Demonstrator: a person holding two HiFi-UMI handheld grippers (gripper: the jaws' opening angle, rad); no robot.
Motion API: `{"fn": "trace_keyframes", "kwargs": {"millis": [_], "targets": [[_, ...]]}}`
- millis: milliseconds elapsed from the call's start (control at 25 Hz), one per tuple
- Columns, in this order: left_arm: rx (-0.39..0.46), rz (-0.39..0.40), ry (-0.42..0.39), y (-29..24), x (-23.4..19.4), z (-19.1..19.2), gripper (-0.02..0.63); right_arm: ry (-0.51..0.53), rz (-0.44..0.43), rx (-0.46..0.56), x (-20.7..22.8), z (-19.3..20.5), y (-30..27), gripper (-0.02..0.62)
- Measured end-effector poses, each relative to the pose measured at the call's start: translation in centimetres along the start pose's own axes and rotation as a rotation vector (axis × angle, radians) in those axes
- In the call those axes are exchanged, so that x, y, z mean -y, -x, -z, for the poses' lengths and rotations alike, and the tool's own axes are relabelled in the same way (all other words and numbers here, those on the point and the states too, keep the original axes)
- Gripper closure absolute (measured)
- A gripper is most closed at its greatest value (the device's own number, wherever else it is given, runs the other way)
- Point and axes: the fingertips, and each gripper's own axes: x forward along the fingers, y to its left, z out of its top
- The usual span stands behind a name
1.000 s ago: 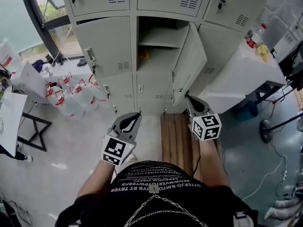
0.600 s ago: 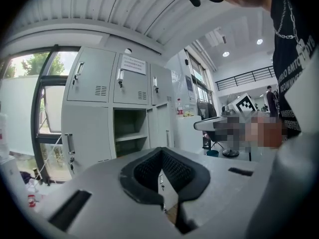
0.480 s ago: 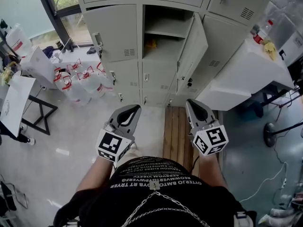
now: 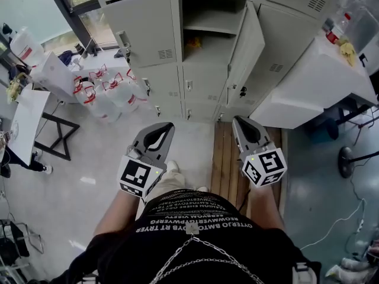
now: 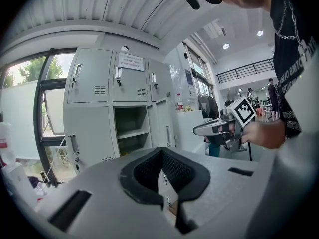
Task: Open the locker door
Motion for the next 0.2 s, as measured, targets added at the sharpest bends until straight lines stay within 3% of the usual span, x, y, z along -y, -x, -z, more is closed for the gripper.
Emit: {"fn": "trace_keyframes", "kwargs": {"millis": [200], "targets": [[0.005, 0.001, -0.008, -2.2, -2.7, 0.7, 0.607, 0.008, -0.006, -0.004, 0.7, 0.2, -3.6, 0.6]]}}
